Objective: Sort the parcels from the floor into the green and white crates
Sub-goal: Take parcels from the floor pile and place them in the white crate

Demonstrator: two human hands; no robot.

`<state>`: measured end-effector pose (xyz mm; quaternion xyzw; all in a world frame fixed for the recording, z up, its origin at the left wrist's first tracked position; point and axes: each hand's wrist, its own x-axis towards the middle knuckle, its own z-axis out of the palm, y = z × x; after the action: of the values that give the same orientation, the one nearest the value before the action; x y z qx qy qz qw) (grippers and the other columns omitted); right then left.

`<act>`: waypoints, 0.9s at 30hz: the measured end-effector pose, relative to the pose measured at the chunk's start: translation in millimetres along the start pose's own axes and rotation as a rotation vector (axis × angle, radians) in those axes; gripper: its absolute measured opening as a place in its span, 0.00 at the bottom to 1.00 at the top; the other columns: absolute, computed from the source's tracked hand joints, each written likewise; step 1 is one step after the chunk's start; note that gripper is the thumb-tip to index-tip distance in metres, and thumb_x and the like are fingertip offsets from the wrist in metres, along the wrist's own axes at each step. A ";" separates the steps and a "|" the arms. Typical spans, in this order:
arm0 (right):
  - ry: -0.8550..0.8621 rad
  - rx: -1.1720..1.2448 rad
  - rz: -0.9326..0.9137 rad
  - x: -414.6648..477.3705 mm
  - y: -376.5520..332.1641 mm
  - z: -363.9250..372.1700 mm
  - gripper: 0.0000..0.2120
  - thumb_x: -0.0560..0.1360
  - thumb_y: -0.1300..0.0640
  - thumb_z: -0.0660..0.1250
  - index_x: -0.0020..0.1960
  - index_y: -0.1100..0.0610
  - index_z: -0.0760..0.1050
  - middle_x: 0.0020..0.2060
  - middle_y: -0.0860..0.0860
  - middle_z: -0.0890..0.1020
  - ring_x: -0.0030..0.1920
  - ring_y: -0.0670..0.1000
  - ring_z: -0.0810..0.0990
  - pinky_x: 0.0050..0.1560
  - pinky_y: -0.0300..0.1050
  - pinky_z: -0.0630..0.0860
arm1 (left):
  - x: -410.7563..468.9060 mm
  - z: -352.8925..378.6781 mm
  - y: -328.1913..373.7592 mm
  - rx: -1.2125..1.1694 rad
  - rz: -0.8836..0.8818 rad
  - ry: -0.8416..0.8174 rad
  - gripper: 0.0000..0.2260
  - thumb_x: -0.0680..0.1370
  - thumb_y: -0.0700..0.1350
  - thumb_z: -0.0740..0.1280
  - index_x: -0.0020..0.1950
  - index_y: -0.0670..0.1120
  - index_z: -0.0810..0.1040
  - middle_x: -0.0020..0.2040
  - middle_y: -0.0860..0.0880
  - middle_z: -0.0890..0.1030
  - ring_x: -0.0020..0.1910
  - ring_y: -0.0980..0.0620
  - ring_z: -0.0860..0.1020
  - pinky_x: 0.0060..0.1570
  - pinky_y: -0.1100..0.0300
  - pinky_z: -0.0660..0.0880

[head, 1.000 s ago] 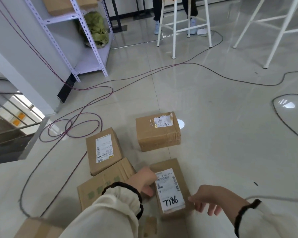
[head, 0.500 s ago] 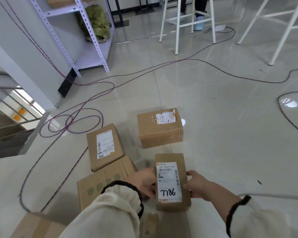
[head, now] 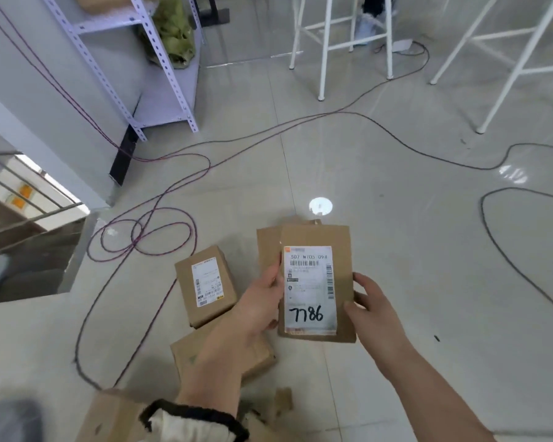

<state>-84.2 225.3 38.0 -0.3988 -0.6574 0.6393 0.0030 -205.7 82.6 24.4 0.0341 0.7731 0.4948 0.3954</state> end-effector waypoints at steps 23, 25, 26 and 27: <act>0.096 -0.174 -0.479 -449.0 -486.0 -113.5 0.25 0.77 0.60 0.61 0.68 0.37 0.67 0.55 0.36 0.79 0.51 0.41 0.80 0.44 0.35 0.72 | -509.0 -140.1 456.1 0.161 0.509 -0.042 0.22 0.82 0.55 0.54 0.66 0.79 0.49 0.64 0.65 0.73 0.46 0.73 0.75 0.30 0.75 0.71; 0.119 -0.212 -0.517 -463.6 -488.1 -109.6 0.26 0.77 0.59 0.61 0.69 0.36 0.66 0.55 0.34 0.78 0.50 0.39 0.79 0.43 0.35 0.72 | -523.1 -144.0 457.6 0.169 0.536 -0.026 0.20 0.80 0.59 0.54 0.63 0.82 0.50 0.62 0.67 0.75 0.52 0.69 0.74 0.31 0.75 0.72; 0.133 -0.215 -0.528 -468.7 -489.9 -108.1 0.26 0.77 0.60 0.61 0.69 0.37 0.65 0.54 0.33 0.78 0.50 0.39 0.79 0.43 0.34 0.72 | -528.3 -145.2 458.5 0.176 0.549 -0.015 0.19 0.78 0.62 0.53 0.63 0.83 0.50 0.60 0.70 0.75 0.55 0.67 0.74 0.32 0.74 0.73; 0.143 -0.214 -0.540 -473.5 -491.6 -108.0 0.26 0.77 0.60 0.61 0.69 0.36 0.65 0.52 0.31 0.78 0.49 0.38 0.79 0.42 0.32 0.72 | -532.9 -145.8 460.3 0.180 0.556 -0.011 0.20 0.76 0.64 0.53 0.63 0.83 0.50 0.58 0.72 0.75 0.57 0.65 0.75 0.34 0.71 0.74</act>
<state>38.3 132.4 711.7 -0.2517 -0.8014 0.5128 0.1772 -90.5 -27.8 725.5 0.2822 0.7727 0.5134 0.2444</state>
